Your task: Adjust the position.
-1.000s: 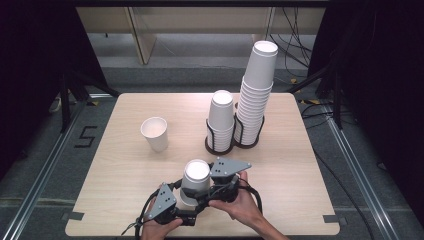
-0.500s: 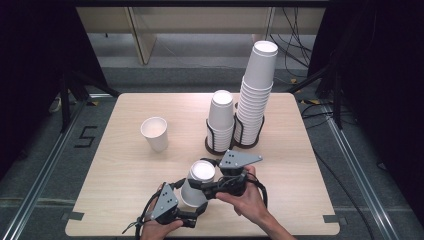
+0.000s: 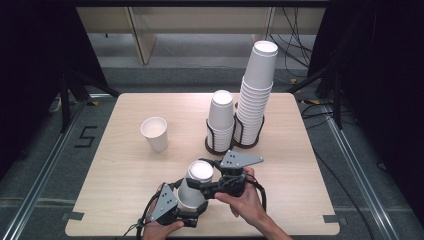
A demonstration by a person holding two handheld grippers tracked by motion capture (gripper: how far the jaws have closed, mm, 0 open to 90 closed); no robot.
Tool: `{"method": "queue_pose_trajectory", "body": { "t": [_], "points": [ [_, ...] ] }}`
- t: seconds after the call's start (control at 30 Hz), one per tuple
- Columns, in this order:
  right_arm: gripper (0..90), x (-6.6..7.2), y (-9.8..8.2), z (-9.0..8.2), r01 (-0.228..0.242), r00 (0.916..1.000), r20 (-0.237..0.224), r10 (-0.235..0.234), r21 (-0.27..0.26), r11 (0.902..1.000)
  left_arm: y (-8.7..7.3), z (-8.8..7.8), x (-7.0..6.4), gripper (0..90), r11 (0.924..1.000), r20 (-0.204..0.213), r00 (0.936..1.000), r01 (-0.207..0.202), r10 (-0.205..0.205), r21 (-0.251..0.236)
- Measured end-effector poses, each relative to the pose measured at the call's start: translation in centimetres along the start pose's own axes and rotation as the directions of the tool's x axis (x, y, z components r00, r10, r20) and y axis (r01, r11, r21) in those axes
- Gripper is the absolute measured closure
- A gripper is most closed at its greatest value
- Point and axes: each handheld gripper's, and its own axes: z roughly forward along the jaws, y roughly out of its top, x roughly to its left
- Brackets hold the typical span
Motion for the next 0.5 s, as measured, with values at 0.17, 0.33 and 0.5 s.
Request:
{"method": "queue_pose_trajectory", "body": {
  "t": [0.17,0.33,0.5],
  "points": [
    [24.7,-0.4,-0.1,-0.1,-0.032,0.9994,-0.011,0.032,0.012,0.9994,0.1,0.0,0.1,6.5,0.9995,0.006,0.9999,-0.016,0.016,0.028],
    [22.9,-0.8,-0.2,-0.1,-0.007,1.0000,-0.004,0.007,0.058,0.9983,0.1,0.1,0.8,8.2,0.9914,0.003,0.9948,-0.102,0.102,0.082],
    [19.4,-1.2,0.0,-0.5,0.037,0.9992,0.014,-0.038,0.078,0.9963,0.4,-0.2,1.7,8.6,0.9774,0.020,0.9850,-0.173,0.171,0.122]
  ]
}}
